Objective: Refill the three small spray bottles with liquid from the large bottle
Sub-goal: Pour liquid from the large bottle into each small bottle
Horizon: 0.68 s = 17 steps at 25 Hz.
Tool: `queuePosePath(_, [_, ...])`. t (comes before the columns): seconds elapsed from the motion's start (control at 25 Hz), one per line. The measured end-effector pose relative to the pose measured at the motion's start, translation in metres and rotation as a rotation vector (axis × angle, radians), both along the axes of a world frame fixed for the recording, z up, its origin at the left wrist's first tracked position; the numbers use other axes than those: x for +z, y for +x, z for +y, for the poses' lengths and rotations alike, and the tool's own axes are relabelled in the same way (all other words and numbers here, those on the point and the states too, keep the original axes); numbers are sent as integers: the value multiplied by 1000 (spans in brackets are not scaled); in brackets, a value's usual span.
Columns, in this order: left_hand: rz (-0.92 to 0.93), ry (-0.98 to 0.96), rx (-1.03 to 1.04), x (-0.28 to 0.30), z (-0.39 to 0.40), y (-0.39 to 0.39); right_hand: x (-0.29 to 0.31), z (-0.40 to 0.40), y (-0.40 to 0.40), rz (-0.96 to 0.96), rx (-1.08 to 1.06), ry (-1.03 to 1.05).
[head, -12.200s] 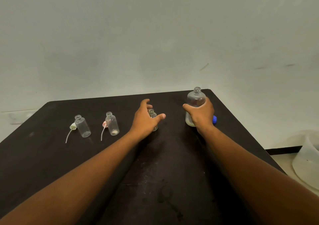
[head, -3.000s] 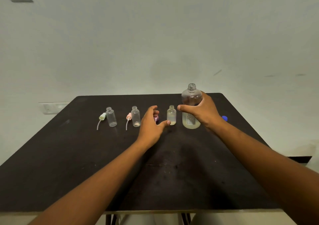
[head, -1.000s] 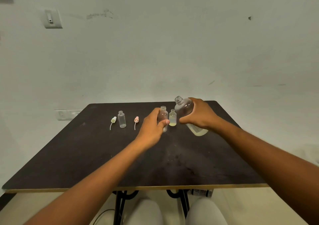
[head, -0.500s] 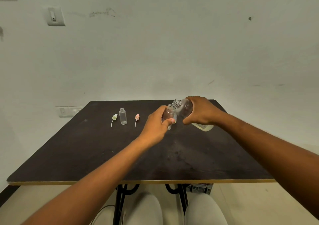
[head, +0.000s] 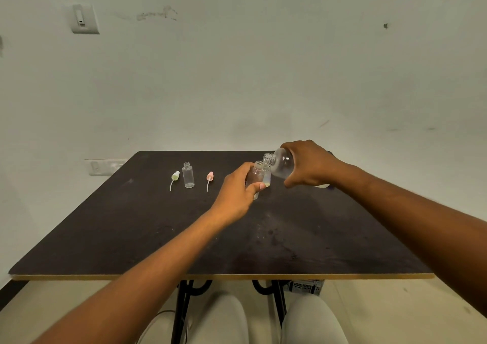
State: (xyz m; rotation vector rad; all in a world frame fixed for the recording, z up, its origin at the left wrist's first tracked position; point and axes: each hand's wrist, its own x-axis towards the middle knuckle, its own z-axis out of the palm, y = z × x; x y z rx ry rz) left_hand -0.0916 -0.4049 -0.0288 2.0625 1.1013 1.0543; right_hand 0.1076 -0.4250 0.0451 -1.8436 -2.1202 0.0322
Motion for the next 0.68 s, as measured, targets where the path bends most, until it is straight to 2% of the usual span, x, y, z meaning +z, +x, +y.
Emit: queuePosePath(0.68, [41,0,28,-2,3,-3,12,4,-9,-214,-32,-21])
